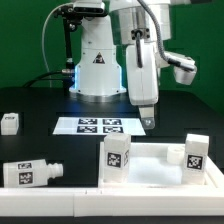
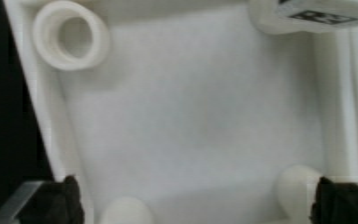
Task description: Assemble square table
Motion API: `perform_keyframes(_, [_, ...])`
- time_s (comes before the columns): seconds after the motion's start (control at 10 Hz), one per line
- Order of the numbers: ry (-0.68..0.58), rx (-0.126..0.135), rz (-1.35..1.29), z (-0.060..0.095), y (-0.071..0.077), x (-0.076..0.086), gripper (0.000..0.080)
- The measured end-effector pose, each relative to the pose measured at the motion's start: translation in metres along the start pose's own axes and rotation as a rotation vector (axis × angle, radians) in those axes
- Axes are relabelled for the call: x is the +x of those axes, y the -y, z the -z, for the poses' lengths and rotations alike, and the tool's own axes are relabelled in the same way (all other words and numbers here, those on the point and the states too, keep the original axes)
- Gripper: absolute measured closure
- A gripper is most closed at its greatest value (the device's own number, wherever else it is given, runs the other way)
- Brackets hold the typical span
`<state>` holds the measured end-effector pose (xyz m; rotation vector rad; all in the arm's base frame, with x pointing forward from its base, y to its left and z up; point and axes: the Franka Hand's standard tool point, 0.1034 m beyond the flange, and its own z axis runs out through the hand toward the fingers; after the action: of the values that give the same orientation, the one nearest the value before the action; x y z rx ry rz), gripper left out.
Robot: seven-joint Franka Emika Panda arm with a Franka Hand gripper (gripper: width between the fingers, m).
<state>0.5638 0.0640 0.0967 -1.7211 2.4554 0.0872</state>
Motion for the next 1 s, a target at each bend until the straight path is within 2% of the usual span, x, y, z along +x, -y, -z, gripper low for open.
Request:
perform_keyframes(0.3, [-0.002,0.000,0.021,-0.002,-0.001,-0.001,0.0151])
perform_keyframes(0.4, [-0.015,0.034,0.041,-0.005,-0.003,0.004,0.0151])
perform_keyframes(0.5, [-0.043,0.035,0.074,-0.018,-0.021,0.015,0.0151])
perform_keyframes(0.6, [-0.061,0.004,0.099,-0.028,-0.035,0.021,0.0151])
perform_keyframes(0.8, [-0.100,-0.013,0.125,-0.051,-0.048,0.027,0.0151])
perform_keyframes(1.0, [-0.137,-0.041,0.145,-0.076,-0.065,0.028,0.0151])
